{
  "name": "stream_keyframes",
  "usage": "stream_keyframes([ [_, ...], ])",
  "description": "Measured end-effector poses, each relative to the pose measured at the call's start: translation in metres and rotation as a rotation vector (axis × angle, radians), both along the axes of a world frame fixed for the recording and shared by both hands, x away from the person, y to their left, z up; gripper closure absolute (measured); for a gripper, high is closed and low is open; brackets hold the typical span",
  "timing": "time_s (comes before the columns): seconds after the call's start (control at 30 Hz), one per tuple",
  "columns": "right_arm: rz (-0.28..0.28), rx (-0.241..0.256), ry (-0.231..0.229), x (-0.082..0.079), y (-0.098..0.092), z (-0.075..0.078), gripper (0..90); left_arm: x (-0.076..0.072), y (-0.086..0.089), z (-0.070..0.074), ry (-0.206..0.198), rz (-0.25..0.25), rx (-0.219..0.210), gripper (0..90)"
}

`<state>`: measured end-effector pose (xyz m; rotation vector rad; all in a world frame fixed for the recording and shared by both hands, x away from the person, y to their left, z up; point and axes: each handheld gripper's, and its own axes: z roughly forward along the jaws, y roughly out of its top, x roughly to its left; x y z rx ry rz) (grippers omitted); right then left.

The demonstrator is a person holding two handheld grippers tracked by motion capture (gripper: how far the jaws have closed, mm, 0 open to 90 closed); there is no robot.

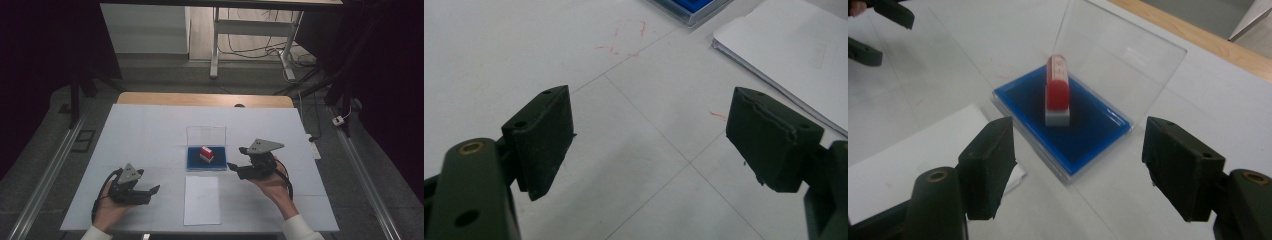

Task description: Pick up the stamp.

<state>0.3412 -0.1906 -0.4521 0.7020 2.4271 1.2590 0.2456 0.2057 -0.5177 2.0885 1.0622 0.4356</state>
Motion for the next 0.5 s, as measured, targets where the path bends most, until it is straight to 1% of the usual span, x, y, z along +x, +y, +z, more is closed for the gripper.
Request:
stream_keyframes([
  [0.03,0.004,0.002,-0.001,0.002,0.004,0.002,29.2,0.000,0.000,0.000,0.000,0.000,0.002,19.4],
  [0.2,0.009,-0.003,-0.004,0.005,0.010,0.003,29.5,0.001,0.000,-0.001,0.002,-0.002,0.006,19.4],
  [0.23,0.006,-0.009,0.003,0.008,0.012,0.003,29.5,0.001,0.000,-0.001,0.003,-0.002,0.008,19.4],
  [0.27,0.005,-0.004,0.005,0.010,0.013,0.003,29.7,0.001,0.000,-0.001,0.004,-0.002,0.009,19.4],
  [0.5,0.011,-0.018,0.027,0.019,0.023,0.001,30.3,0.000,0.000,0.000,0.000,0.004,0.008,19.5],
])
